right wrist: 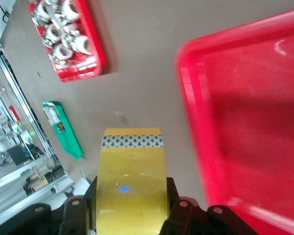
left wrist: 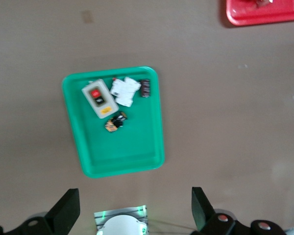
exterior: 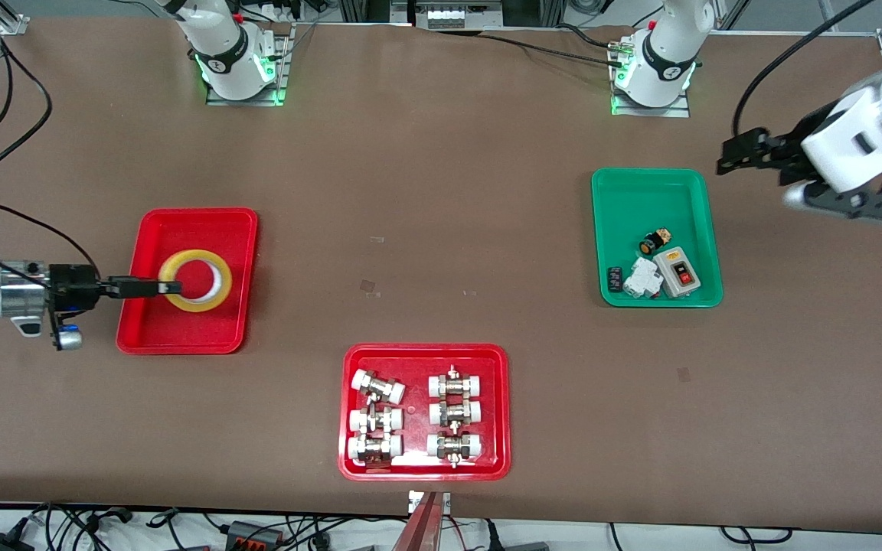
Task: Left arm passes tape to right arm into tray
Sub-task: 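Set the tape roll flat in the empty red tray with the right gripper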
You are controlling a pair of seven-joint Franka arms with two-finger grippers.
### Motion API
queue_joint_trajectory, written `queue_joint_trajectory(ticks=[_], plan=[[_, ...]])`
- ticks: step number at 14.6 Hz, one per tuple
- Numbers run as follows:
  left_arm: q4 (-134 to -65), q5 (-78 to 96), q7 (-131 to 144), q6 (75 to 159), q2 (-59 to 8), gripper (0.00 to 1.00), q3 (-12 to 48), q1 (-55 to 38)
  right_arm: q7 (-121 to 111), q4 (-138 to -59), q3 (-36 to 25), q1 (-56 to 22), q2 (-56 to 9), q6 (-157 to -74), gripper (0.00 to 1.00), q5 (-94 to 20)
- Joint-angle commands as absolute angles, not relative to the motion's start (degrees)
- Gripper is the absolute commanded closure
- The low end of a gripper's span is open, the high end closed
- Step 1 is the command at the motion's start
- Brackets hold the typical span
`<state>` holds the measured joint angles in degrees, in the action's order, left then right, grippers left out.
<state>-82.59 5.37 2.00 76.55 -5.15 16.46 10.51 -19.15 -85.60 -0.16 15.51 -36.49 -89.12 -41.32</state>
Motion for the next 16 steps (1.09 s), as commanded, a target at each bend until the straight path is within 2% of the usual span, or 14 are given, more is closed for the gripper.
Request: queue_joint_trajectory(ticks=[1, 4, 10, 16], plan=[[-84.5, 0.0, -0.1, 76.9, -2.2, 0.00, 10.1, 5.7, -26.4, -85.0, 1.1, 19.8, -39.5, -86.7, 0.55, -40.0], [-85.7, -3.6, -0.5, 79.4, -1.4, 0.00, 6.3, 2.0, -31.8, -85.5, 1.1, 20.8, -42.4, -86.7, 0.55, -39.9], [-96.0, -1.4, -0.4, 91.0, 4.7, 0.00, 4.0, 1.5, -36.9, -85.7, 1.1, 21.8, -45.9, -87.8, 0.54, -40.0], [-95.5, -1.8, -0.4, 94.6, 4.6, 0.00, 5.5, 3.1, -40.3, -85.5, 1.1, 21.8, -47.5, -90.0, 0.52, -40.1]])
